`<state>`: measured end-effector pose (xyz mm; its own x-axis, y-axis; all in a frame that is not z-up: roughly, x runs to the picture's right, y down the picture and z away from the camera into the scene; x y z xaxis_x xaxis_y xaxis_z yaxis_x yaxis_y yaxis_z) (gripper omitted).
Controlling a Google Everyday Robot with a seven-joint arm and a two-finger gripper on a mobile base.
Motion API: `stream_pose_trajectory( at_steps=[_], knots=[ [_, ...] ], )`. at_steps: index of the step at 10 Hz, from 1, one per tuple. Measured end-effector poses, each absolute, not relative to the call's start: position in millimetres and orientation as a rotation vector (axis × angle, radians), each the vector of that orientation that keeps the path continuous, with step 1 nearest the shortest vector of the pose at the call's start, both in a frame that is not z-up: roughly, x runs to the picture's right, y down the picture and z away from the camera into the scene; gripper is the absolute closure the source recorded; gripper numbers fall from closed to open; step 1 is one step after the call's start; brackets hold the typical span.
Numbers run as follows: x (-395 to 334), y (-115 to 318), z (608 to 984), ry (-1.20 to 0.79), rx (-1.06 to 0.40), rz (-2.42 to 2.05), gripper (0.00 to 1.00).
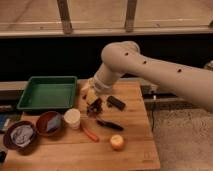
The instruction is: Place grapes in paper cup
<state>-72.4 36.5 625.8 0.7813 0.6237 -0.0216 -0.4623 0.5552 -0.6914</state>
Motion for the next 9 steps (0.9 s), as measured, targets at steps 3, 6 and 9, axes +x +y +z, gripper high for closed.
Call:
stream_pose_trajectory(
  at_steps=[3,6,9],
  knots=[
    [-128.7,26.4,628.5,-0.273,-0.744,0.507,1.00],
    [-174.2,29.2,624.7,-0.306,-0.769,0.358,1.00],
    [-192.1,42.6,624.5,-0.298,-0.809,0.277,1.00]
  ],
)
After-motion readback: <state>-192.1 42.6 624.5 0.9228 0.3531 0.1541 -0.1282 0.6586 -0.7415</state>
